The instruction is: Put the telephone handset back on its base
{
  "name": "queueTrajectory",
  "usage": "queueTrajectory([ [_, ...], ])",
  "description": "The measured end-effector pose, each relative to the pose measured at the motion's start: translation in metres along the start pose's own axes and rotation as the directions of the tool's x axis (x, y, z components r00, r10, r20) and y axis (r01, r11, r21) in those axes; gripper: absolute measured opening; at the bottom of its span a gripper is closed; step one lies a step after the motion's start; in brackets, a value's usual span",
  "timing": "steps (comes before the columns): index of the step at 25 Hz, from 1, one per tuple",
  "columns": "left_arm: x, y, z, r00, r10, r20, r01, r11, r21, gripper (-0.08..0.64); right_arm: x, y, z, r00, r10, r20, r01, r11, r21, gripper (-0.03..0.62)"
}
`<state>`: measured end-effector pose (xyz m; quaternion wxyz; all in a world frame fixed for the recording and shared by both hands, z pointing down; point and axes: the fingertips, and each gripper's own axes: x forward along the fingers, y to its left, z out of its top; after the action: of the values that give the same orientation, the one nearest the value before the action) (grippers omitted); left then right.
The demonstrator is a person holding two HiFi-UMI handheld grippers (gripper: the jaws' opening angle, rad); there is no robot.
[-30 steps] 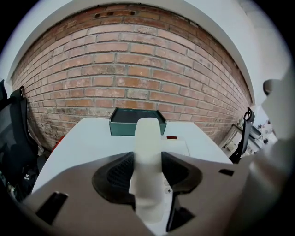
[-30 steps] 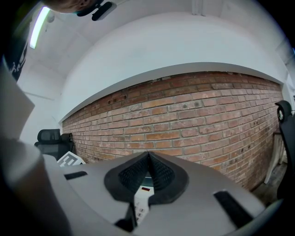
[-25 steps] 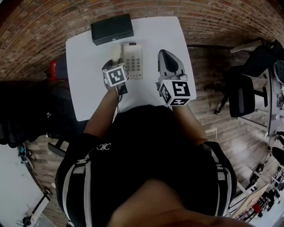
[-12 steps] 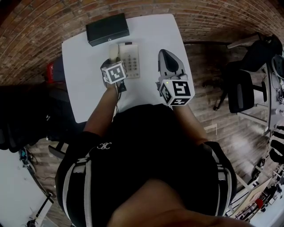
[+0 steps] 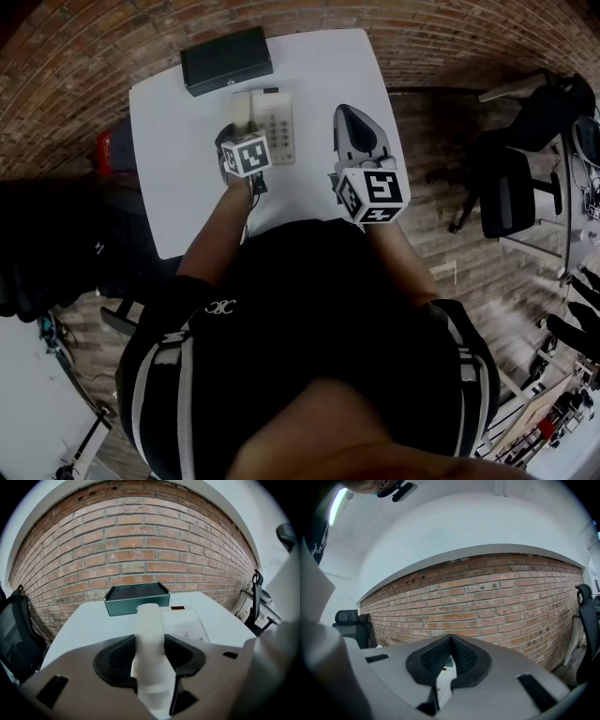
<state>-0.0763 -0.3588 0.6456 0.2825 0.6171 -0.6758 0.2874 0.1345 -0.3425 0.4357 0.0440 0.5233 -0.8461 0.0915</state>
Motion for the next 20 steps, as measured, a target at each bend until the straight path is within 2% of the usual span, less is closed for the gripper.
queueTrajectory([
  [5,0.003,-0.003,0.000,1.000,0.026,-0.009,-0.026,0.997,0.067,0.202,0.000,0.002,-0.001,1.000,0.003,-0.001,-0.003,1.000,0.000,-0.002],
  [10,0.004,-0.008,0.000,1.000,0.002,-0.010,0.000,0.993,0.116,0.241,-0.002,0.000,-0.001,1.000,-0.002,0.002,0.002,1.000,0.001,-0.002],
  [15,-0.010,-0.005,0.016,0.996,0.016,0.083,-0.026,0.992,0.124,0.247,-0.002,0.003,0.000,1.000,0.010,0.005,-0.010,1.000,0.000,-0.002],
  [16,-0.016,-0.002,0.022,0.993,0.023,0.115,-0.036,0.993,0.113,0.240,-0.001,0.004,0.000,1.000,0.014,0.006,-0.014,1.000,0.001,-0.002],
  [18,-0.030,0.004,0.033,0.983,0.037,0.180,-0.052,0.995,0.082,0.140,0.002,0.006,0.001,1.000,0.022,0.010,-0.022,1.000,0.002,-0.002],
  [20,-0.045,0.011,0.044,0.969,0.040,0.243,-0.055,0.997,0.056,0.079,0.006,0.009,0.003,0.999,0.034,0.016,-0.034,0.999,0.003,-0.002],
])
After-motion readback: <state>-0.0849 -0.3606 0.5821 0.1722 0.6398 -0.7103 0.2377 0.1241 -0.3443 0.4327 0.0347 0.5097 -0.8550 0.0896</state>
